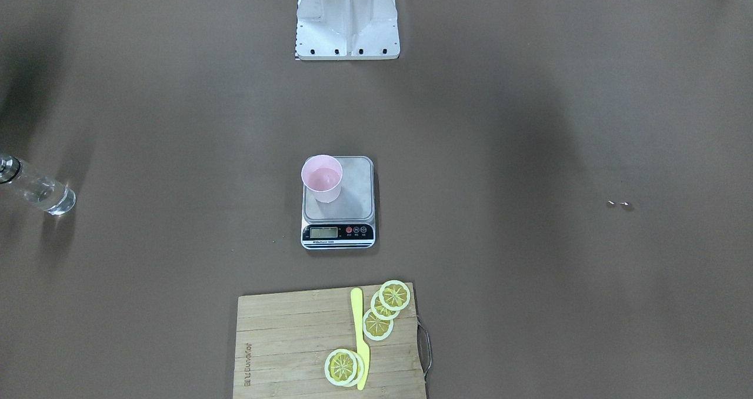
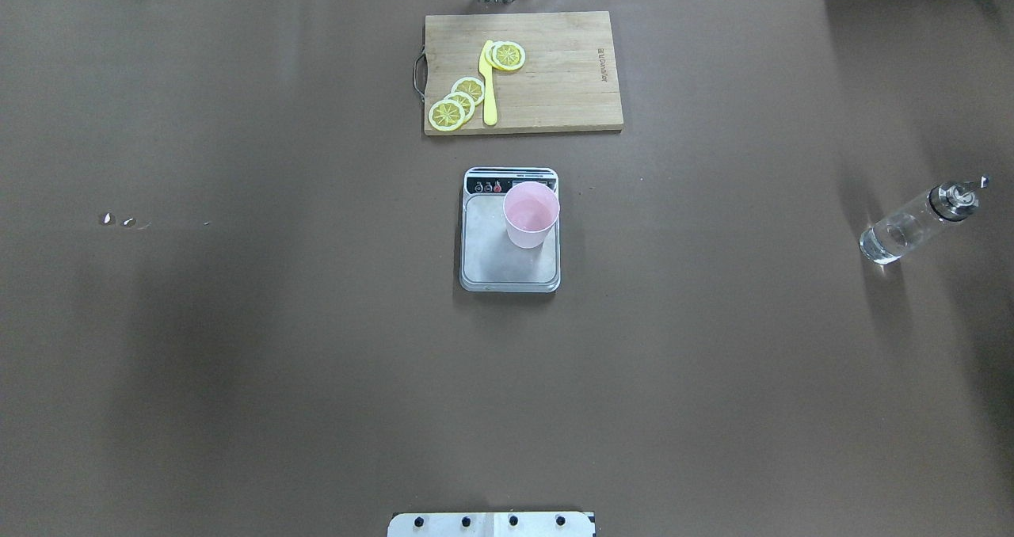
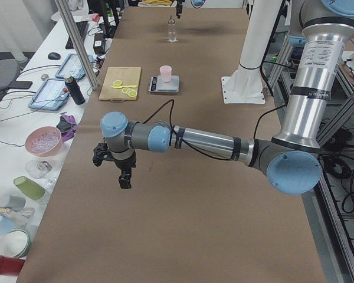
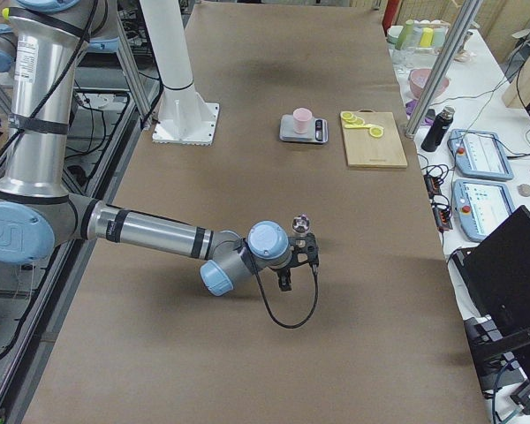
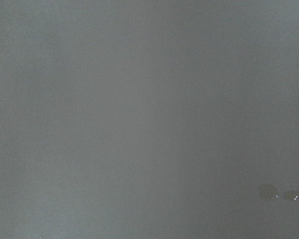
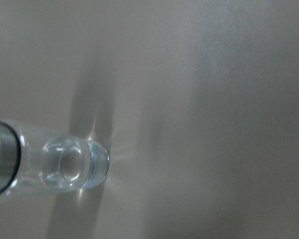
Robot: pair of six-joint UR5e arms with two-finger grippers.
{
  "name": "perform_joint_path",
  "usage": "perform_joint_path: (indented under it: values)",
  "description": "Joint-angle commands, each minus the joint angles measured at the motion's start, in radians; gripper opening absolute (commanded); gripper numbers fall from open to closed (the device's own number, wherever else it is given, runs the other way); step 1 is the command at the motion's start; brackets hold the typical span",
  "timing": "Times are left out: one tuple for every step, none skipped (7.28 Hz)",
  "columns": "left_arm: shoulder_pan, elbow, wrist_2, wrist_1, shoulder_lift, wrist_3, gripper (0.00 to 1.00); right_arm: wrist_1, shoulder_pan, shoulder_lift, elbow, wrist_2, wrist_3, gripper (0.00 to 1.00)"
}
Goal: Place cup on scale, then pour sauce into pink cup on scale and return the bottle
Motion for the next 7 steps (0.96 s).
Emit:
perform_joint_path:
  values:
    - [0.001, -0.003, 0.000, 0.000, -0.003, 0.000, 0.98, -0.251, 0.060, 0.128, -0.001, -0.063, -0.076, 1.00]
    - [0.001, -0.003, -0.001, 0.000, -0.004, 0.000, 0.98, -0.349, 0.087, 0.176, -0.019, -0.067, -0.149, 1.00]
    - [0.001, 0.000, 0.000, 0.000, -0.006, 0.001, 0.98, -0.432, 0.127, 0.231, -0.057, -0.070, -0.205, 1.00]
    - [0.001, -0.001, 0.000, 0.001, -0.006, 0.002, 0.98, -0.477, 0.158, 0.289, -0.113, -0.094, -0.260, 1.00]
    - [0.001, -0.003, 0.000, 0.006, -0.006, 0.002, 0.98, -0.538, 0.169, 0.357, -0.156, -0.152, -0.282, 1.00]
    - [0.001, -0.003, 0.000, 0.006, -0.006, 0.002, 0.98, -0.568, 0.169, 0.371, -0.170, -0.163, -0.320, 1.00]
    - [0.001, -0.003, 0.000, 0.006, -0.006, 0.002, 0.98, -0.594, 0.169, 0.370, -0.170, -0.163, -0.319, 1.00]
